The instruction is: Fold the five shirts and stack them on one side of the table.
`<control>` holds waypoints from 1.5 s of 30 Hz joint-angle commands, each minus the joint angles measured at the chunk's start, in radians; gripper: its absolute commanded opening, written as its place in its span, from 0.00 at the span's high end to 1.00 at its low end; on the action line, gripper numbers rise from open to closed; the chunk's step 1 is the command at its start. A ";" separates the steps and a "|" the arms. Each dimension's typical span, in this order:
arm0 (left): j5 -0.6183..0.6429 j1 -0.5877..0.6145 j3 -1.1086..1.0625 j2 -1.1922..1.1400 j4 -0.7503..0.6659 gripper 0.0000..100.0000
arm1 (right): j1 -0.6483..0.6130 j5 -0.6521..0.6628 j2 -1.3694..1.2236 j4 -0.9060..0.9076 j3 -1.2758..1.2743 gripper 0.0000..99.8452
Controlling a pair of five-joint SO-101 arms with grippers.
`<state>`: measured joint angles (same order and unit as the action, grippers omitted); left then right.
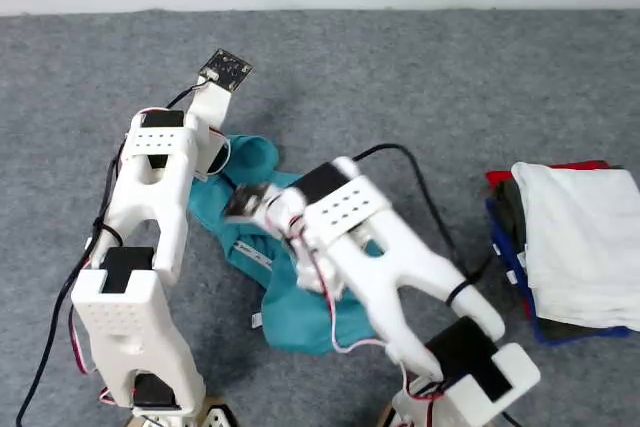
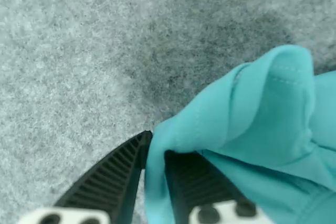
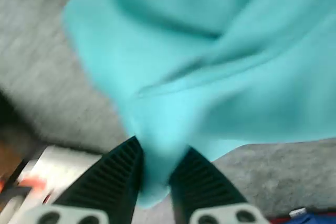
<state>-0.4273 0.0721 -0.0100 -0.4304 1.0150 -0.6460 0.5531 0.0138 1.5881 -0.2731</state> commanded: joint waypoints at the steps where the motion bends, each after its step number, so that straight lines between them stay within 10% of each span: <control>1: 0.008 0.003 -0.001 0.012 -0.008 0.99 | 0.108 -0.006 0.027 -0.096 0.006 0.99; 17: 0.009 0.011 0.249 0.296 0.210 0.99 | 0.530 -0.063 0.031 -0.147 0.560 0.99; 32: 0.006 0.002 0.286 0.991 0.267 0.99 | 0.542 -0.086 0.079 0.208 1.089 0.99; 45: 0.006 0.003 0.286 1.347 0.308 0.99 | 0.542 -0.092 0.545 0.208 0.911 0.99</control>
<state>-0.4273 0.0721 0.2493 0.8892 1.3034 -0.1181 0.4733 0.4480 1.7568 0.6889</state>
